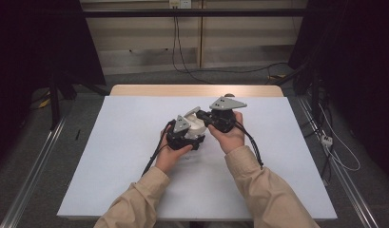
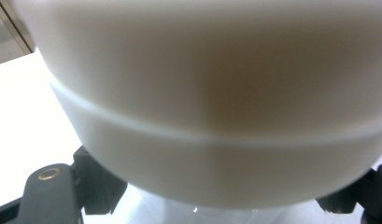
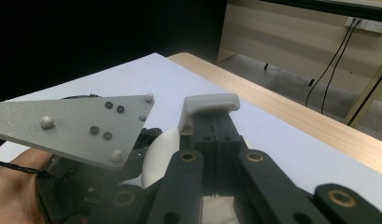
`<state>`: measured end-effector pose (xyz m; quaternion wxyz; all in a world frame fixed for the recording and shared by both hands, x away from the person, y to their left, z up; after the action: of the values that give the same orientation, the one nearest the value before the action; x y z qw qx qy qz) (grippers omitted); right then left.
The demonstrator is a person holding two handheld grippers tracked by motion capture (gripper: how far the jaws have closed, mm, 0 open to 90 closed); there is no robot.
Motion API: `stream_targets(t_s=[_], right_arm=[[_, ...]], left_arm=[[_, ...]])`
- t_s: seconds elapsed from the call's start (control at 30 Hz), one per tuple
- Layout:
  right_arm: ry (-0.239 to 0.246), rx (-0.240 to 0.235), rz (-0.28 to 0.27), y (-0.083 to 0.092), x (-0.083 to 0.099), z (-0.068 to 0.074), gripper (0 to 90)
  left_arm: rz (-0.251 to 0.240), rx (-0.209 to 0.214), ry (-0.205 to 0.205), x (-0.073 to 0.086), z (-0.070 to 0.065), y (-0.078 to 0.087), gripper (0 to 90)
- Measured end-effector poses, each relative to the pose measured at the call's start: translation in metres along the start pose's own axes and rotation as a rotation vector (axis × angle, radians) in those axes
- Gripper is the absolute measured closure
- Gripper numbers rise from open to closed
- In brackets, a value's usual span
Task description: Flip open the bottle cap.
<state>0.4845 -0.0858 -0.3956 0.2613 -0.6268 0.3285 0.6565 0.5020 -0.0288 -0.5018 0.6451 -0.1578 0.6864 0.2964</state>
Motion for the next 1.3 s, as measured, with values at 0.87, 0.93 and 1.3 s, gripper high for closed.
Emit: stream_targets(t_s=[0.87,0.93,1.3], right_arm=[[0.025,0.004,0.006,-0.014,-0.006,0.000,90.0],[0.027,0.003,0.008,-0.015,-0.007,0.001,90.0],[0.027,-0.001,0.003,-0.019,-0.009,0.001,90.0]], left_arm=[[0.003,-0.001,-0.004,0.000,0.001,0.000,18.8],[0.003,-0.002,-0.003,0.000,0.001,0.000,18.8],[0.008,-0.002,-0.009,0.000,0.001,0.000,18.8]])
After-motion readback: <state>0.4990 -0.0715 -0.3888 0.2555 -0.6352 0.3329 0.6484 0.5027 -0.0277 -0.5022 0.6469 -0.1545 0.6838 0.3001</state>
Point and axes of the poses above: each handheld gripper's, and its own axes: y roughly backward along the jaws, x roughly out of its underside, z roughly to its left, the point moved 9 cm from there along -y, roughly forward along the jaws, and after that the axes turned 15 degrees about -z, right-handed, at the moved point
